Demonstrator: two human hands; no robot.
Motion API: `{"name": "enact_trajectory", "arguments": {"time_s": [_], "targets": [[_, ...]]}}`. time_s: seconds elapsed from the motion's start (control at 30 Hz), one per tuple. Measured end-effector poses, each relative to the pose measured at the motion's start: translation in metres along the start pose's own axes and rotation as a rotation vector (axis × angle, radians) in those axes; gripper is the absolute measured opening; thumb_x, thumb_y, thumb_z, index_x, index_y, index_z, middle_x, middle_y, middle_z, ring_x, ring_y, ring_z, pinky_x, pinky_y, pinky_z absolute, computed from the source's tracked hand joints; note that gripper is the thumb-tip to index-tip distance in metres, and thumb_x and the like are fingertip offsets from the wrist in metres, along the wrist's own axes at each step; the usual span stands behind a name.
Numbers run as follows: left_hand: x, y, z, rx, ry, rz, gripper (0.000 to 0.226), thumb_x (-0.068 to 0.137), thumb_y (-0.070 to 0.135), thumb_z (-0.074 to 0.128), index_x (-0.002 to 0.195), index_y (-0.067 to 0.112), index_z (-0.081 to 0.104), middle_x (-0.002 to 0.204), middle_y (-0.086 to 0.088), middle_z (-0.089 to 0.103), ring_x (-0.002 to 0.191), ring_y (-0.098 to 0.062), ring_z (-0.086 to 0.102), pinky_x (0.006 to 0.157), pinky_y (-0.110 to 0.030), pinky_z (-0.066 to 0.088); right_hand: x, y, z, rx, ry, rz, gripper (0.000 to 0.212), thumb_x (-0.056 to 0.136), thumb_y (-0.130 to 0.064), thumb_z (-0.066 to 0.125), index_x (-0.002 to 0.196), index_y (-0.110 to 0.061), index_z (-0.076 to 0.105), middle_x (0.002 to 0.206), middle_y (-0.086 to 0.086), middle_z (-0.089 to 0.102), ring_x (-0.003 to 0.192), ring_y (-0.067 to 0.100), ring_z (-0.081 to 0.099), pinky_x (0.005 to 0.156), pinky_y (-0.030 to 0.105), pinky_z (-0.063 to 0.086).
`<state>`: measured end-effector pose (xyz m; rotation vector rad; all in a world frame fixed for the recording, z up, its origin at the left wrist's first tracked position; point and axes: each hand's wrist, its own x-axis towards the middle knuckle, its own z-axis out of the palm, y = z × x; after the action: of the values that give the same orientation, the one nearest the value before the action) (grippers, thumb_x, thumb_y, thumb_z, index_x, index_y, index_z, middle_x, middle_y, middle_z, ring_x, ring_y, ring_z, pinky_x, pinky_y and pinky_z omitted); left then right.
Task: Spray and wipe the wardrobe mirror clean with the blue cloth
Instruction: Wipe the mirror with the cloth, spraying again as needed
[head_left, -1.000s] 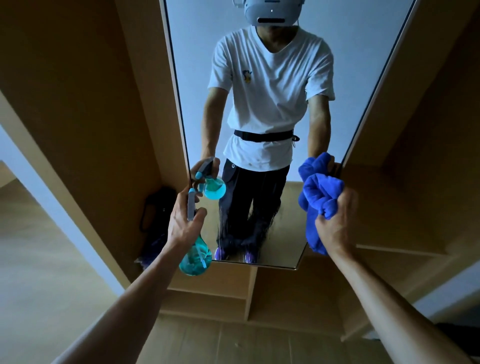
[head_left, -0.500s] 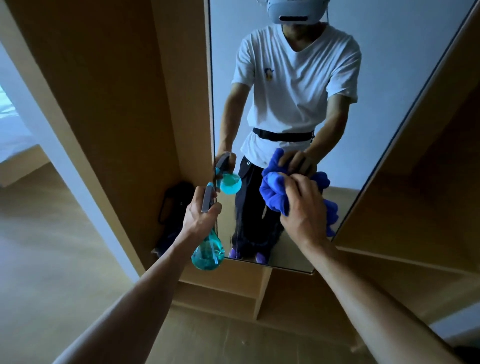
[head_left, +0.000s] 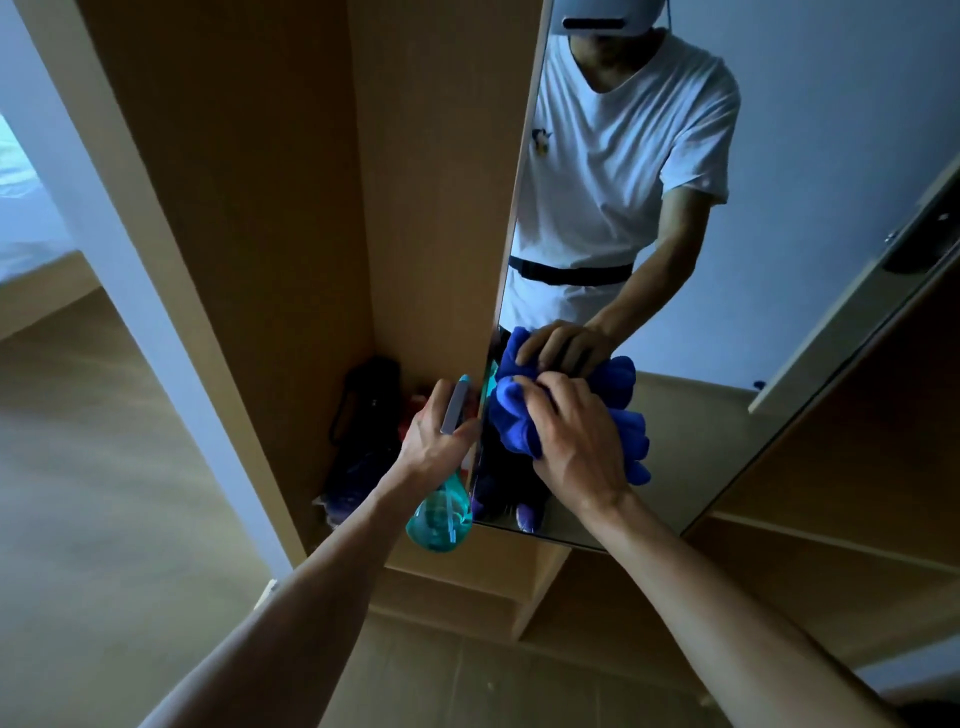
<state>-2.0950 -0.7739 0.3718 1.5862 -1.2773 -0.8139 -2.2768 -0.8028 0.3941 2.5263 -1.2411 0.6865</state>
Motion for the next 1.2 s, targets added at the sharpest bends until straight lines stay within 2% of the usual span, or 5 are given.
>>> {"name": "enact_trajectory", "arguments": {"time_s": [0.43,0.57,0.9,1.07,1.2], "targets": [[0.01,-0.02,-0.004,-0.073,-0.084,-0.057,0.04,0.069,0.038,0.055,0.107,0.026,0.056,0.09,-0.003,0.062,0.083,-0.027,0.058,0.084,-0.054,0.05,0.009,-0.024,0.012,-0.13,-0.04,-0.026,0.072,0.067,-0.005,0.073,0.136,-0.01,0.052,0.13,0.007,0.055,0.095,0.029,0.052,0.076,0.041,0.046],[0.014,-0.02,-0.006,-0.101,-0.089,-0.077,0.037,0.068,0.035,0.057,0.104,0.024,0.057,0.091,-0.01,0.063,0.08,-0.022,0.057,0.083,-0.057,0.05,0.003,-0.027,0.025,-0.144,-0.05,-0.031,0.057,0.08,-0.007,0.059,0.136,-0.01,0.053,0.13,0.008,0.056,0.097,0.029,0.053,0.077,0.04,0.047],[0.016,-0.017,-0.001,-0.087,-0.059,-0.095,0.036,0.068,0.039,0.056,0.1,0.022,0.058,0.095,-0.012,0.064,0.083,-0.029,0.061,0.08,-0.055,0.053,-0.019,-0.03,0.074,-0.158,-0.331,-0.037,0.05,0.082,-0.016,0.066,0.131,-0.013,0.056,0.127,0.006,0.056,0.096,0.029,0.054,0.077,0.042,0.049],[0.016,-0.022,0.0,-0.036,-0.075,-0.079,0.035,0.071,0.036,0.055,0.102,0.023,0.057,0.092,-0.01,0.064,0.08,-0.027,0.06,0.075,-0.051,0.053,-0.019,-0.022,0.067,-0.079,-0.25,-0.026,0.052,0.083,-0.014,0.068,0.132,-0.013,0.052,0.12,0.006,0.058,0.099,0.027,0.054,0.081,0.04,0.05],[0.012,-0.029,0.006,-0.028,-0.074,-0.087,0.037,0.072,0.034,0.057,0.108,0.024,0.057,0.095,-0.008,0.065,0.085,-0.032,0.062,0.075,-0.05,0.052,-0.011,-0.009,0.042,-0.037,-0.113,0.008,0.045,0.089,-0.008,0.043,0.133,-0.007,0.053,0.124,0.011,0.057,0.1,0.03,0.055,0.082,0.042,0.05]]}}
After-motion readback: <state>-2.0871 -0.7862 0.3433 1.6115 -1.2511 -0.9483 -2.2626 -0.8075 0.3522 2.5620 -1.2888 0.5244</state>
